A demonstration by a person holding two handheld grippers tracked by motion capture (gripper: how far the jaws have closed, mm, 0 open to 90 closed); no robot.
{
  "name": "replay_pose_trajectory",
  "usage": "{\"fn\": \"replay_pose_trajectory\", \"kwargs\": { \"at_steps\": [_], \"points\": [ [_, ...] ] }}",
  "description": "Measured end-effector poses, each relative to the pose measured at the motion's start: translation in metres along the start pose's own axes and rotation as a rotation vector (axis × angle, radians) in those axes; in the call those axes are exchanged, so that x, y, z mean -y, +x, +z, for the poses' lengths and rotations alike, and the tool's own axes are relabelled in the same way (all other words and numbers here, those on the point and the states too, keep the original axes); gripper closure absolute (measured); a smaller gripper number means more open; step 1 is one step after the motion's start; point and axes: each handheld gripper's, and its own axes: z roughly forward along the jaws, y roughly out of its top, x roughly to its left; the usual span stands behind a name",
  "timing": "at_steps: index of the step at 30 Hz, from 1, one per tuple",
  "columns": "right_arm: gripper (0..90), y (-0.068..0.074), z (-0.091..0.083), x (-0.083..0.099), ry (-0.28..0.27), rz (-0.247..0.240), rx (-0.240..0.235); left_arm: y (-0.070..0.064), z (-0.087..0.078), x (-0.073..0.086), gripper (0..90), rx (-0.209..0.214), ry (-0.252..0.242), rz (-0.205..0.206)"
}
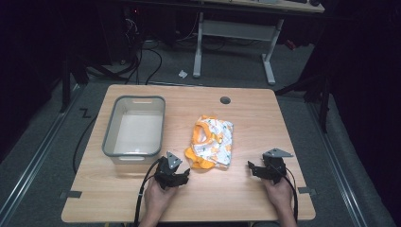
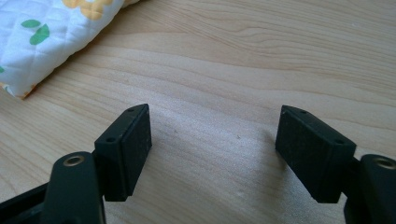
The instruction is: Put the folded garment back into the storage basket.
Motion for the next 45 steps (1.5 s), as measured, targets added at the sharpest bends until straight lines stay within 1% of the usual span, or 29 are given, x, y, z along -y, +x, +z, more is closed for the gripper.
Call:
{"fn": "replay_pose_trajectory", "kwargs": {
  "at_steps": [18, 32, 37, 38, 39, 42, 43, 45],
  "points": [
    [27.1, 0.000, 0.000, 0.000, 0.001, -0.001, 0.000, 0.000, 0.000, 0.000, 31.3, 0.000, 0.000, 0.000],
    [27.0, 0.000, 0.000, 0.000, 0.000, -0.001, 0.000, -0.001, 0.001, -0.001, 30.7, -0.011, 0.000, -0.010],
    [27.0, 0.000, 0.000, 0.000, 0.000, -0.002, 0.000, -0.002, 0.001, -0.001, 29.2, -0.012, 0.002, -0.015],
    [27.0, 0.000, 0.000, 0.000, 0.000, -0.002, 0.000, -0.003, 0.001, -0.002, 28.9, -0.015, 0.013, -0.014],
    [27.0, 0.000, 0.000, 0.000, 0.000, -0.001, 0.000, -0.004, 0.001, -0.004, 28.5, -0.011, 0.022, -0.010],
    [27.0, 0.000, 0.000, 0.000, 0.000, -0.001, 0.000, -0.004, 0.002, -0.007, 28.3, 0.016, 0.030, -0.039],
    [27.0, 0.000, 0.000, 0.000, 0.000, -0.002, 0.001, -0.005, 0.002, -0.008, 28.7, 0.024, 0.033, -0.040],
    [27.0, 0.000, 0.000, 0.000, 0.000, -0.001, 0.001, -0.006, 0.003, -0.010, 29.1, 0.024, 0.031, -0.034]
  ]
}}
